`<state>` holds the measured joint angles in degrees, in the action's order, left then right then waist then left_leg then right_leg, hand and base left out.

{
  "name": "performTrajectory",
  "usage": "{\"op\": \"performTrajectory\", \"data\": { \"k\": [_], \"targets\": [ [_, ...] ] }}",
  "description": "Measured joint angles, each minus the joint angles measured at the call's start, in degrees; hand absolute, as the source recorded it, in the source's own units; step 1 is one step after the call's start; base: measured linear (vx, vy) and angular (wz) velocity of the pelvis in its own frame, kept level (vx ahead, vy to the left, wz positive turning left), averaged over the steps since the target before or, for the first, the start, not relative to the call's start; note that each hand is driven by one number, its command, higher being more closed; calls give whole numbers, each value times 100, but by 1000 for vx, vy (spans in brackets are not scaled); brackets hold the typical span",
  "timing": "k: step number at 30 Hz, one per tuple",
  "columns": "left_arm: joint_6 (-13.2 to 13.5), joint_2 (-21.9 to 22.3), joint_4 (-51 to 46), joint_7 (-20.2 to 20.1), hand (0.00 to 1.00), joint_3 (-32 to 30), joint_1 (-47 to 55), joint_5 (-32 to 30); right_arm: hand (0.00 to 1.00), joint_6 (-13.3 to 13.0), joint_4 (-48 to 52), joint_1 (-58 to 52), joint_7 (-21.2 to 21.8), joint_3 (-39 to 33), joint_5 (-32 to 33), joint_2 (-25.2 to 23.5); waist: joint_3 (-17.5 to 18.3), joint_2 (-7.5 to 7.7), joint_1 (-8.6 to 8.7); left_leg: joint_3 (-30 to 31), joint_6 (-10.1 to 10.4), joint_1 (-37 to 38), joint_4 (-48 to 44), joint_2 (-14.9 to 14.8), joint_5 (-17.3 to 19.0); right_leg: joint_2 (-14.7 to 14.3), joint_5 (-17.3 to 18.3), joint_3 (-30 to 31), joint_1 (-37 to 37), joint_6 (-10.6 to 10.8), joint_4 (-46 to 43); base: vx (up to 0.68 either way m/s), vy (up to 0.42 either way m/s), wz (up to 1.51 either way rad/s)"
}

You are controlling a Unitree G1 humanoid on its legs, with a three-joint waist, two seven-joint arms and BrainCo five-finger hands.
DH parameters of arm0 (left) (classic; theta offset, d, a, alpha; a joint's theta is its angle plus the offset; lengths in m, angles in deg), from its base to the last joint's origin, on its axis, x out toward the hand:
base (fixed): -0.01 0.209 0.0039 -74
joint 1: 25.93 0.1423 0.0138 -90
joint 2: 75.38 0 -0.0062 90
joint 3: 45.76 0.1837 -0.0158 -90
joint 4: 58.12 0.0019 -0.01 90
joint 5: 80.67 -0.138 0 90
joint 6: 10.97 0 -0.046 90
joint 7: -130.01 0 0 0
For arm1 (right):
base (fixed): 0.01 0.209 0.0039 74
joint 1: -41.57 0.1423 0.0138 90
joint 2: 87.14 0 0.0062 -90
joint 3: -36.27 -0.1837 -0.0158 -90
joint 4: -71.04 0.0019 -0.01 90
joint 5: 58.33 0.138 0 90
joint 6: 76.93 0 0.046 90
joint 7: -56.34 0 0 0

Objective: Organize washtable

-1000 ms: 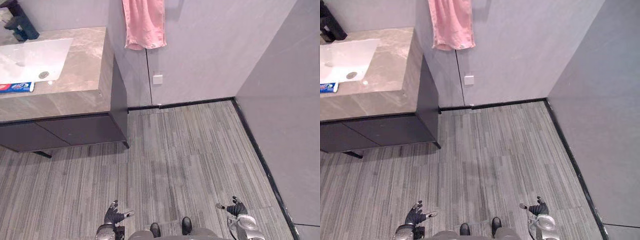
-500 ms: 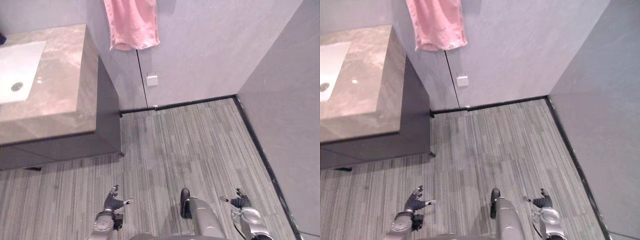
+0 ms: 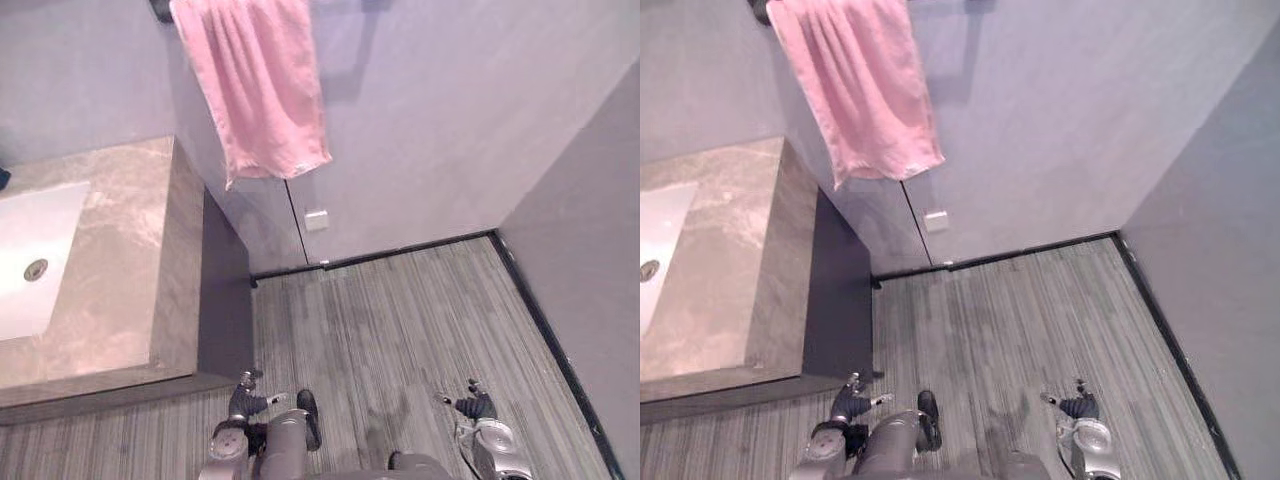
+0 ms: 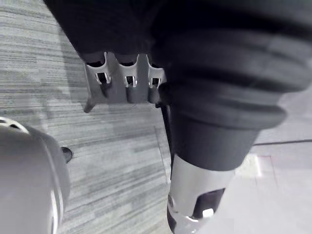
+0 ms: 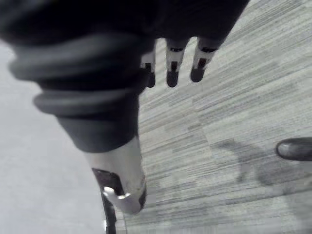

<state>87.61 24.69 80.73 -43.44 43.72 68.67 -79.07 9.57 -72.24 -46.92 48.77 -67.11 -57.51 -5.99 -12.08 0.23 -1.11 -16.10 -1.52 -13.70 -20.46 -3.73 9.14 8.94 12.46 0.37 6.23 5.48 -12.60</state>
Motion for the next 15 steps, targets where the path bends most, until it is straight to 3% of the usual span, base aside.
{"op": "performTrajectory", "data": {
  "k": [2,3,4,6,7,9,10,11,12,13,15],
  "targets": [
    [-16,-3,32,-5,0,4,82,2,0,-8,-36,83,1,52,-43,-19,9,-9,16,-100,-1,424,270,63,160,35,-128,170,-437,286,-1162,289,190,-42],
    [-43,-10,42,-4,0,15,101,5,0,-8,-36,68,1,54,-86,-23,17,5,25,-102,-31,727,500,145,232,125,-350,181,-814,623,-2171,229,118,-3],
    [-46,-17,42,-3,0,20,87,5,0,-7,-43,34,2,54,-115,-26,24,17,36,-108,-53,865,583,190,260,160,-365,188,-999,688,-2644,371,117,15],
    [-47,-50,46,-1,0,35,36,7,0,1,-76,-99,5,162,-186,-58,34,32,45,-92,-125,1362,801,287,337,187,53,-19,-1567,321,-3634,369,70,17],
    [-48,-52,55,0,0,32,35,8,0,2,-96,-91,6,239,-197,-60,34,10,59,-74,-124,1477,878,280,337,149,171,-144,-1687,235,-3622,357,0,9],
    [-50,-37,150,8,0,14,-54,61,0,-2,-119,-72,8,409,-248,-62,-10,-162,158,35,-121,1802,1044,51,335,-289,433,-527,-2127,-157,-2913,380,-68,14],
    [-50,-24,172,8,0,3,-66,63,0,-7,-115,-70,8,430,-258,-60,-11,-195,190,60,-121,1858,1045,-22,334,-421,424,-521,-2226,-175,-2633,344,-132,30],
    [-48,-16,227,12,0,-14,-75,62,0,-9,-114,-84,5,430,-267,-54,-6,-232,242,139,-119,1968,1048,-138,335,-639,323,-460,-2373,-235,-1968,360,-163,50],
    [-45,-64,246,16,0,-12,-70,62,0,-9,-114,-137,3,435,-268,-56,30,-168,315,249,-41,2092,1057,-149,356,-756,-126,-285,-2393,-239,-1083,463,-215,80],
    [-44,-130,249,13,0,-5,-56,68,0,-18,-122,-331,1,433,-268,-48,89,19,351,416,326,2250,1050,-22,474,-742,-1389,-19,-2288,-324,-386,407,-193,72],
    [-40,64,346,6,0,-30,-116,92,0,7,-212,-347,-4,387,-265,52,120,-233,300,614,525,2345,1013,-337,580,-927,-1116,-178,-2263,-532,-707,386,-209,36]
  ]
}}
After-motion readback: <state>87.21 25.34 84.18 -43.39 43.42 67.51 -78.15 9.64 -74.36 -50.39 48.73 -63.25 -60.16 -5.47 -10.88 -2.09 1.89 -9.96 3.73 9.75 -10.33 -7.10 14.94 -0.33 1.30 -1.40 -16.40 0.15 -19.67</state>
